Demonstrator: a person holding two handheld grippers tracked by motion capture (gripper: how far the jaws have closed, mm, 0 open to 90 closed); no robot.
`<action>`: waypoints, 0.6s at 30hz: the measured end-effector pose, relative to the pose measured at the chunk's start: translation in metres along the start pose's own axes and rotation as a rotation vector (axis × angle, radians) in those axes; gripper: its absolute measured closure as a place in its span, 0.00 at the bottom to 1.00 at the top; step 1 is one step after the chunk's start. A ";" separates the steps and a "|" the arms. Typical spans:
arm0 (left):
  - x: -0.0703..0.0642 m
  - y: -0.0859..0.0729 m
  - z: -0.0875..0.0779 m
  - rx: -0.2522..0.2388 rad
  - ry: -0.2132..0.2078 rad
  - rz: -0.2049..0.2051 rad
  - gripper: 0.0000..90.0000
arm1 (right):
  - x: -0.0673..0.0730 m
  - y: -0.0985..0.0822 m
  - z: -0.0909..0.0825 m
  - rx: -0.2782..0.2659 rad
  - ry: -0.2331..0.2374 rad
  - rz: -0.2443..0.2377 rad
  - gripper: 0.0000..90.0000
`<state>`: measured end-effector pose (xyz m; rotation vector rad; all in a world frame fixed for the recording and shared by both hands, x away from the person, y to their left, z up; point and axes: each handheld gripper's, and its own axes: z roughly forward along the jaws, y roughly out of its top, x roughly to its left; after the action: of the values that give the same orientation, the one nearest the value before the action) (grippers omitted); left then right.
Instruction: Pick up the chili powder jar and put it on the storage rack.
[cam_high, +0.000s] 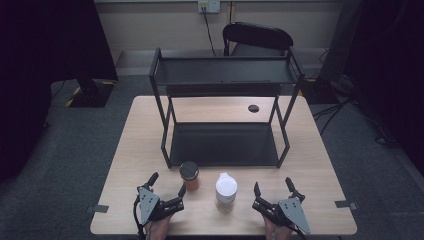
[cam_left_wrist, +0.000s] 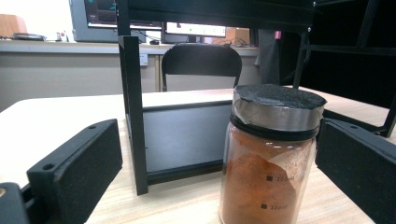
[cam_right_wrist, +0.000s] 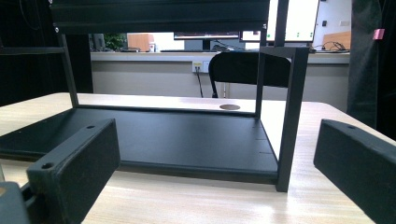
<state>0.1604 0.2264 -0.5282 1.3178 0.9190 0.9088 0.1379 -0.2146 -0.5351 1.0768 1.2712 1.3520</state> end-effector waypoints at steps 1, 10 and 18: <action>-0.001 0.001 0.000 0.004 0.008 0.002 0.00 | 0.000 0.000 0.000 0.000 0.000 0.000 0.00; -0.003 0.007 -0.002 -0.010 -0.001 -0.011 0.00 | 0.000 0.000 0.000 0.000 -0.001 0.000 0.00; 0.001 0.017 -0.002 -0.017 -0.049 -0.018 0.00 | 0.000 0.000 0.000 0.001 -0.001 0.000 0.00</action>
<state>0.1589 0.2288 -0.5113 1.3100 0.8818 0.8650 0.1378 -0.2143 -0.5350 1.0780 1.2706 1.3506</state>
